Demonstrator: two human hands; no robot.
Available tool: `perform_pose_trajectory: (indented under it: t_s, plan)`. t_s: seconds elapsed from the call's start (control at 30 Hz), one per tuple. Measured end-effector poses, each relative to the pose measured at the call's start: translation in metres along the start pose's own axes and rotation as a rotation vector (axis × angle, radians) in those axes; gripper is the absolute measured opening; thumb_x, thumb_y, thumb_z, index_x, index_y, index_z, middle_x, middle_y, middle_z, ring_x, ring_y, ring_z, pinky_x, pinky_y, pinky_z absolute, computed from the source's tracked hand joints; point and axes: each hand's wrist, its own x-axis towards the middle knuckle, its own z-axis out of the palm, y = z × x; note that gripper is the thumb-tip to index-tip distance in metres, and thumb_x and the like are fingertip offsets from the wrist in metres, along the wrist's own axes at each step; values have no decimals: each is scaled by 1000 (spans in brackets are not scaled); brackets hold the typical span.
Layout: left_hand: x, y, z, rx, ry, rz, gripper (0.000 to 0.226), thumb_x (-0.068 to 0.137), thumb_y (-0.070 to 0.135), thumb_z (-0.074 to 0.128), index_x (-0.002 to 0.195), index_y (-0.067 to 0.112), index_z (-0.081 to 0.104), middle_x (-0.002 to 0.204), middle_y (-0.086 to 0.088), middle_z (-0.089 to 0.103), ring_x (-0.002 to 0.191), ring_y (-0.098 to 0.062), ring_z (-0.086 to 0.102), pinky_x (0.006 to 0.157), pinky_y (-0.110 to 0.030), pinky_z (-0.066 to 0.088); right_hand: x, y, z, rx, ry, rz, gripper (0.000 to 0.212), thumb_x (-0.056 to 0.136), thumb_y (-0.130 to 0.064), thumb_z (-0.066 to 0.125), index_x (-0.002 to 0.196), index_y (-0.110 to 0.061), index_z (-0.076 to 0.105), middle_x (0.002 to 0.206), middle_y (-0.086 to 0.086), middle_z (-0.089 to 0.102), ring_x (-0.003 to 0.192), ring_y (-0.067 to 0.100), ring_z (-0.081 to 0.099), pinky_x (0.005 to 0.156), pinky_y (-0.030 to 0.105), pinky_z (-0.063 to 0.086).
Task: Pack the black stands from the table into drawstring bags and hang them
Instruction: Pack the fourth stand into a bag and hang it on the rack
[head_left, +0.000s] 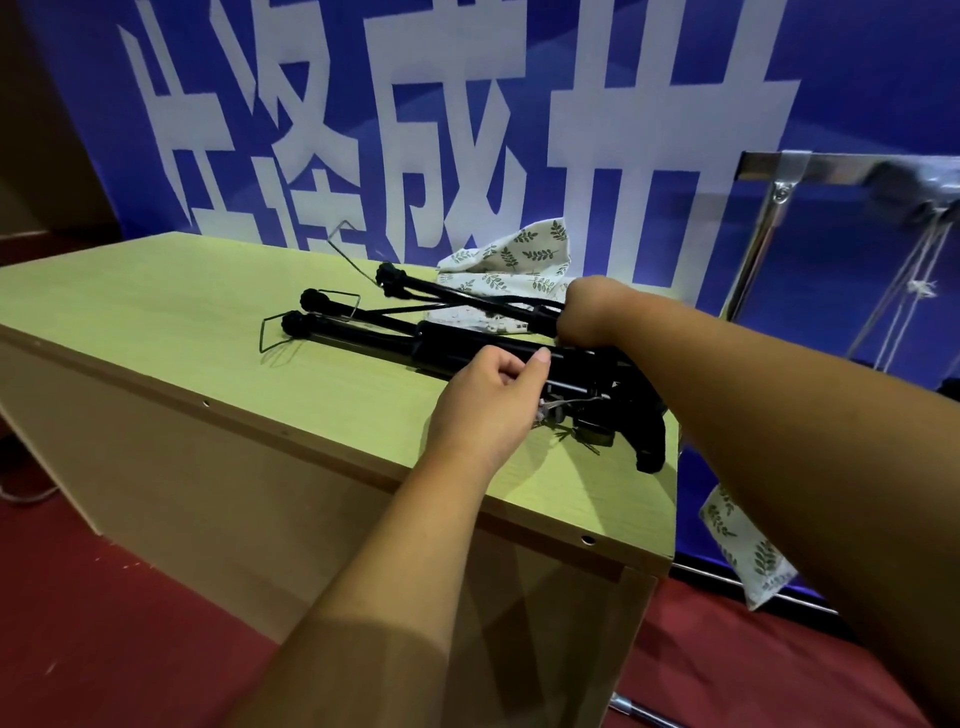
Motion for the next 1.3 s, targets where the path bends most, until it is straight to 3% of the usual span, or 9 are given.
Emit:
perform_pose_trajectory:
  t_s: [0.13,0.3,0.5,0.63,0.77,0.93,1.1,1.3]
  plan:
    - [-1,0,-1,0,-6,2,43,92,78,50,94,36,61,84,13,70,81,-12,71,83,-43,60,-2,-1,1,151,86,-12,18,92,-20,67,105,-8,69,96,13,69,89,30,71,79,40,61]
    - [-3,2,-2,4,-11,5,45,95,77,48,94,34,60,86,13,71,84,-11,67,81,-41,58,-6,-4,-1,308,216,-15,32,87,-18,65,116,-16,53,94,8,64,80,27,69,74,45,64]
    - [-3,2,-3,-9,-13,5,55,92,82,42,91,31,62,89,10,71,86,-16,67,84,-43,58,-14,-3,-17,282,287,-63,26,88,-19,65,114,-23,65,93,3,68,77,21,66,61,34,55]
    - [-5,3,-8,-71,-34,2,56,91,84,41,94,33,64,94,11,73,91,-15,68,89,-47,58,-28,0,-32,281,310,-63,29,92,-25,70,120,-25,64,97,3,67,81,23,67,75,43,63]
    - [-10,1,-17,-154,-60,5,53,93,80,47,94,31,68,95,7,75,92,-19,71,91,-49,60,-50,3,-54,333,314,-64,19,94,-29,72,109,-29,60,97,2,68,80,24,70,74,46,65]
    - [-19,7,-20,-202,-90,16,44,94,75,55,95,33,70,96,7,75,97,-20,70,92,-45,56,-82,12,-88,411,368,-49,19,98,-30,72,110,-22,60,90,2,65,72,21,66,61,37,56]
    - [-29,26,-38,-179,-147,16,45,96,74,53,108,33,69,110,8,73,104,-17,68,88,-40,56,-117,17,-119,467,426,-50,16,101,-35,70,109,-23,64,84,4,65,67,21,61,51,29,44]
    - [-47,75,-62,-204,-128,101,57,85,85,47,107,38,70,111,14,76,109,-15,69,105,-49,53,-162,15,-138,552,466,-44,28,107,-34,63,131,-20,64,84,-1,60,64,17,59,50,29,42]
